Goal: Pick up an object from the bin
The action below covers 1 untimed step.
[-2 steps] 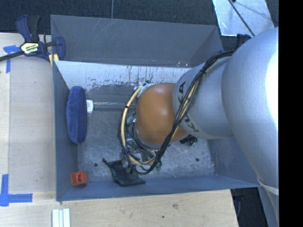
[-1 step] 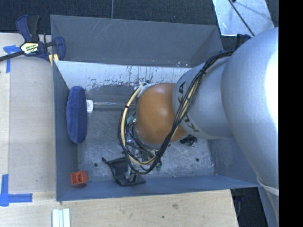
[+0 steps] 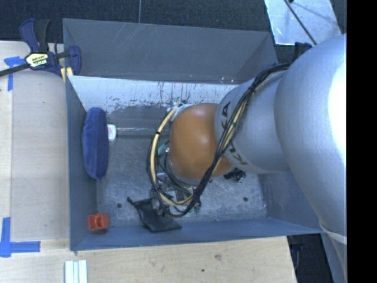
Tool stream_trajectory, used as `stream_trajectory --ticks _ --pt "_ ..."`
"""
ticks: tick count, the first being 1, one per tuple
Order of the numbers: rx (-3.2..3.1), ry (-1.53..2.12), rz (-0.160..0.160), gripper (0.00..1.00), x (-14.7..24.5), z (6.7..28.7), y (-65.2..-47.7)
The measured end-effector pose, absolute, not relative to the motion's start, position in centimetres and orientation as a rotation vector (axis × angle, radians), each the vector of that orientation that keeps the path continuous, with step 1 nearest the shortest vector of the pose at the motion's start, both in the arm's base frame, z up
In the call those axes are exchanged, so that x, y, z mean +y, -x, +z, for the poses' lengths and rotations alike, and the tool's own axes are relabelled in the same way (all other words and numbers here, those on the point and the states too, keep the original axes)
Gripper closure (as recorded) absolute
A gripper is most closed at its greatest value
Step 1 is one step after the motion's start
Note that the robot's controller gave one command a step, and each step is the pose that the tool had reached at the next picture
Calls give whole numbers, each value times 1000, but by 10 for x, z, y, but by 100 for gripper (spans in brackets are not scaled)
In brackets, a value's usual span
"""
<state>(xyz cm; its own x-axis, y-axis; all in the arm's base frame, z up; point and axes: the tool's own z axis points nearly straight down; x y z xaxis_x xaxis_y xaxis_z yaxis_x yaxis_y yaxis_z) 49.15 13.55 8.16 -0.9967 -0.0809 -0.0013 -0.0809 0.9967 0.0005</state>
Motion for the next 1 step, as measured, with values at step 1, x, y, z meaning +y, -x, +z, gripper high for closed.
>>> stream_trajectory --ticks 1 --pt "3134 108 0 100 138 71 -490"
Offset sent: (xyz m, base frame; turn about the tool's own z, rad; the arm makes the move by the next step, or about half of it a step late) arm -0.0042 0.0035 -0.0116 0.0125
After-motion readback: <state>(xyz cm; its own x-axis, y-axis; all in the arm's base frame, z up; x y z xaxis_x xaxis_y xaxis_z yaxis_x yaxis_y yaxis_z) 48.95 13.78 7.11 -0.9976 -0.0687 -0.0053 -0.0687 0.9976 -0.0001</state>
